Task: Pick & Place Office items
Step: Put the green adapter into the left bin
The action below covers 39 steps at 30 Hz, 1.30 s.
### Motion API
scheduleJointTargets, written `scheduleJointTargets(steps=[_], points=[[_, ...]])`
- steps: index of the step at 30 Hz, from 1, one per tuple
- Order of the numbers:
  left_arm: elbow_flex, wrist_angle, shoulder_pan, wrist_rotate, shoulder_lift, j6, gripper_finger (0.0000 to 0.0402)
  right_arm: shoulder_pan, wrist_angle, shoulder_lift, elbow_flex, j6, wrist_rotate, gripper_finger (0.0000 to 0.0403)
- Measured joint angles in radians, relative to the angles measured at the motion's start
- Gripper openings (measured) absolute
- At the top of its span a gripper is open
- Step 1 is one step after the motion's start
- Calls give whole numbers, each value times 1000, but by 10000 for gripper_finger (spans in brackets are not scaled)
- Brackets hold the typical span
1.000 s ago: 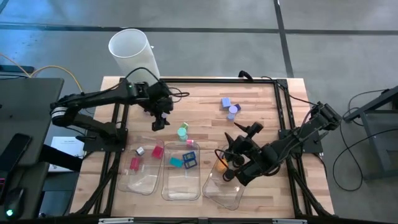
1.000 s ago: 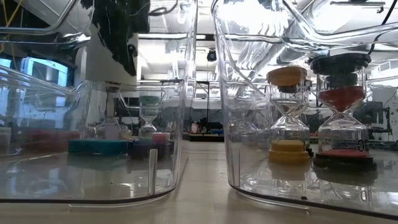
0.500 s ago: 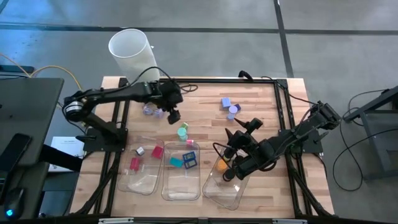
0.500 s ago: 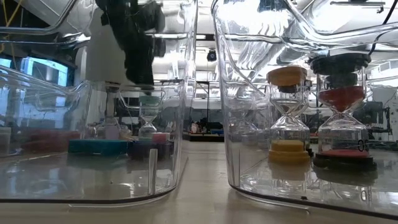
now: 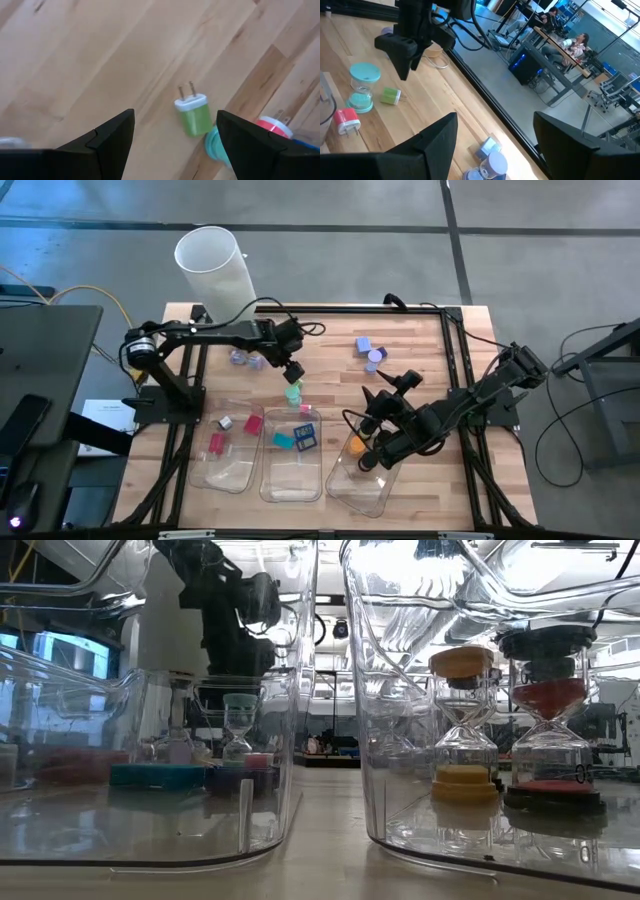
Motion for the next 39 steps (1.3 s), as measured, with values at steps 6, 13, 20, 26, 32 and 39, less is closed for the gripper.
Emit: scheduleJointTargets(steps=[6,13,20,26,32,39], points=[[0,60,-39,-10,25,-7,276,0,1,0,0,0,-17,251],[0,88,-63,-80,59,-20,276,0,5,0,-2,1,-61,251],[0,97,-78,-77,98,-25,276,1,9,1,-3,0,-69,251],[0,95,-92,-81,109,-16,276,1,8,1,-3,0,-71,251],[0,88,-94,-87,130,-14,276,1,8,1,-3,0,-71,251],[4,104,-93,-58,170,34,276,1,5,1,-2,0,-71,251]])
